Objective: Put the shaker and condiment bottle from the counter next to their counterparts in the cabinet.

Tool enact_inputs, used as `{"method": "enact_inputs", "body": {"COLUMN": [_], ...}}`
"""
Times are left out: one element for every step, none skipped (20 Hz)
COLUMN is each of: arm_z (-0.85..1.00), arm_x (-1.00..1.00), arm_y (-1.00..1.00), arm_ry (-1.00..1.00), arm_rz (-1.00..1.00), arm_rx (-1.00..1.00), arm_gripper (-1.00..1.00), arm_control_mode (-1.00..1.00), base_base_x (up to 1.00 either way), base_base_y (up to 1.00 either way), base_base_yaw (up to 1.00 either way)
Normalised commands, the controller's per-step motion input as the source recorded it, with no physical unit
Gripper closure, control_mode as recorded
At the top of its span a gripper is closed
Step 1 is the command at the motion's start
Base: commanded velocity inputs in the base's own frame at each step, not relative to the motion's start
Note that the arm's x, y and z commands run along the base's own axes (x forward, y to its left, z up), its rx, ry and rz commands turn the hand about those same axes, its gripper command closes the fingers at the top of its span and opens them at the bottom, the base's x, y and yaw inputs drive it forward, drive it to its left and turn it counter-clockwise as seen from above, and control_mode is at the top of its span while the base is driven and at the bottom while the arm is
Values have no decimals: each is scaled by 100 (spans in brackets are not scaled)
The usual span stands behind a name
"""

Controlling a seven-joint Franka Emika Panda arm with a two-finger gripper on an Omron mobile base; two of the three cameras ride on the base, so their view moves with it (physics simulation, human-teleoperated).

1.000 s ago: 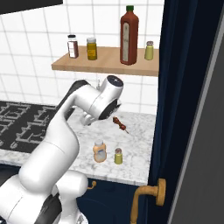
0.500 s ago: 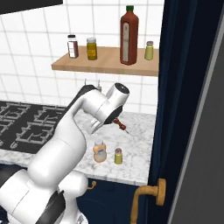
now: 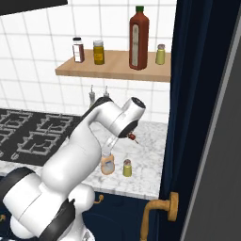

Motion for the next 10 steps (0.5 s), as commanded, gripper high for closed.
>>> {"method": "enact_inputs", "body": {"arm_z": [-31,-31,-30,-29,-26,-24,-23,-24,-23,-21], "arm_x": [0,0,0,0,0,0,0,0,0,0], "arm_y": [-16,-13,-14,-12,-11,-11,-11,-9,-9,-10], "arm_ry": [-1,-1,0,0,0,0,0,0,0,0], "arm_rz": [24,23,23,23,23,22,22,22,22,21], "arm_rx": [1,1,1,1,1,1,1,1,0,1], "arm_gripper": [-100,-100,-100,-100,-100,-100,-100,-100,-100,-100], "arm_control_mode": [-100,-100,-100,-100,-100,-100,-100,-100,-100,-100], "base_base_x": [0,0,0,0,0,0,0,0,0,0], "base_base_y": [0,0,0,0,0,0,0,0,0,0], "base_base_yaw": [0,0,0,0,0,0,0,0,0,0]}}
